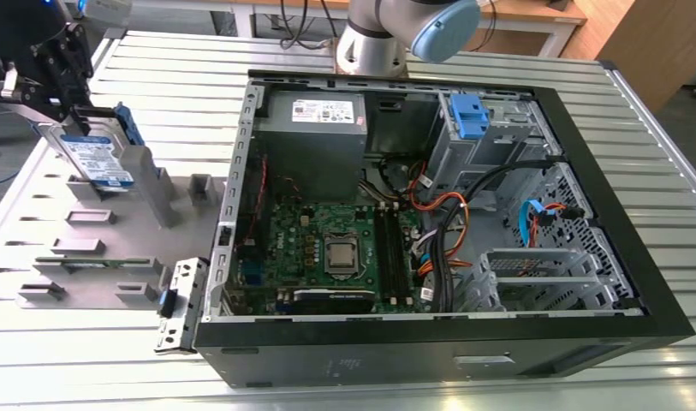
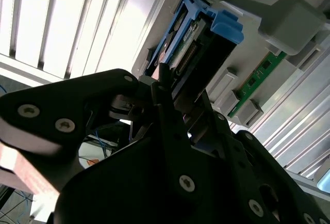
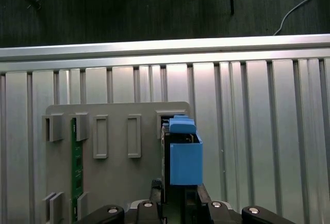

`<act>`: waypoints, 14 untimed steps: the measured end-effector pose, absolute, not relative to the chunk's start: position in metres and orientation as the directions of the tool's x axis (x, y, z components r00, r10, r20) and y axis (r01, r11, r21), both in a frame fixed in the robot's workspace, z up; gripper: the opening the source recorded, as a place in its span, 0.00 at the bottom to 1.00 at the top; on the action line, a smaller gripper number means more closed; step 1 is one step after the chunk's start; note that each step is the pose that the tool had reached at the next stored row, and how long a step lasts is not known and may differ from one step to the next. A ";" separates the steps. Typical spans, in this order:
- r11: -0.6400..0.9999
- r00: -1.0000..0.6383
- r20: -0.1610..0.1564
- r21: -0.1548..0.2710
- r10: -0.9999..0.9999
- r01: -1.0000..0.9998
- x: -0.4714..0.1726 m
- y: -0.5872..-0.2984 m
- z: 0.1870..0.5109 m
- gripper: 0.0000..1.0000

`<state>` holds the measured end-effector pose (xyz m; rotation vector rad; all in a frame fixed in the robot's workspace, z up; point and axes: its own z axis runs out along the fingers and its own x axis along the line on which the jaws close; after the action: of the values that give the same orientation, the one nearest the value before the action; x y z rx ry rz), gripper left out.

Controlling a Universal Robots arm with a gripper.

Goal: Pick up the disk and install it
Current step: 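Pick up the disk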

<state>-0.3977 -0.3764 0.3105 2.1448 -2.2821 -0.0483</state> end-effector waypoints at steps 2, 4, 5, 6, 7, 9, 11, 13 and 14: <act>0.062 -0.062 -0.014 0.029 -0.998 -0.998 -0.398 -0.376 0.310 0.35; 0.062 -0.062 -0.014 0.029 -0.998 -0.998 -0.398 -0.376 0.311 0.35; 0.062 -0.062 -0.014 0.029 -0.998 -0.998 -0.398 -0.376 0.311 0.35; 0.062 -0.062 -0.014 0.029 -0.998 -0.998 -0.398 -0.376 0.311 0.35; 0.062 -0.062 -0.014 0.029 -0.998 -0.998 -0.398 -0.376 0.311 0.35; 0.062 -0.062 -0.014 0.029 -0.998 -0.998 -0.398 -0.376 0.312 0.35; 0.062 -0.062 -0.014 0.029 -0.998 -0.998 -0.398 -0.376 0.315 0.35; 0.062 -0.062 -0.014 0.029 -0.998 -0.998 -0.398 -0.376 0.319 0.35; 0.062 -0.062 -0.014 0.029 -0.998 -0.998 -0.398 -0.376 0.320 0.35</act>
<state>-0.3977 -0.3764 0.3204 2.1448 -2.2821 -0.0483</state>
